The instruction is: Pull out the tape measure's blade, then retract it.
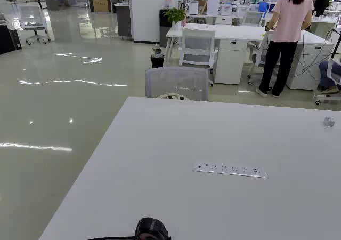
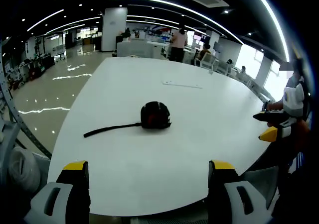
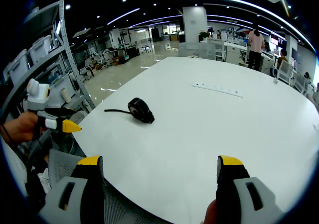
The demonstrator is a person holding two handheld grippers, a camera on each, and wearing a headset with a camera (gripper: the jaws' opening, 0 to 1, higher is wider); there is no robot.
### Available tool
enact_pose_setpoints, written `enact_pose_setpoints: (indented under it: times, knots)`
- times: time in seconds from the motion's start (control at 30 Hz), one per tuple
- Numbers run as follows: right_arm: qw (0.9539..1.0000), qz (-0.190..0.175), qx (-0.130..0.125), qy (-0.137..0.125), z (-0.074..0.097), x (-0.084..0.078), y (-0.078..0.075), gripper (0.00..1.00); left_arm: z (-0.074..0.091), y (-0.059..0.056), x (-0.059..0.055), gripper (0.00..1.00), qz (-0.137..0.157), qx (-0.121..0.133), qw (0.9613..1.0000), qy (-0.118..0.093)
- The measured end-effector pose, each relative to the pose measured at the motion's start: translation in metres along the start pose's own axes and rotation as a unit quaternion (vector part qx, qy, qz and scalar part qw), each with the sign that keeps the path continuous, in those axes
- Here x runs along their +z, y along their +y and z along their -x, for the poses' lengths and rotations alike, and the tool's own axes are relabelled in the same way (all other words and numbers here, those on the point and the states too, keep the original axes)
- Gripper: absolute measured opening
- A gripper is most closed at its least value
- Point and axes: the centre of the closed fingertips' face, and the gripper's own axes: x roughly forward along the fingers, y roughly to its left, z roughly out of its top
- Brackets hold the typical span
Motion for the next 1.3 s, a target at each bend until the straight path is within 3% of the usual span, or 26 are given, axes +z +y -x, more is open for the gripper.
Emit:
enact_pose_setpoints:
  times: [0.73,1.3]
  knots:
    - [1.0000,0.004,0.003,0.007,-0.0002,-0.0070,0.0024,0.97,0.0046,0.0017,-0.0047,0.96,0.001,0.004,1.0000,0.001]
    - [0.9999,0.003,0.005,0.010,-0.0045,-0.0076,0.0019,0.97,0.0021,-0.0002,0.0037,0.96,-0.016,0.003,0.9998,-0.007]
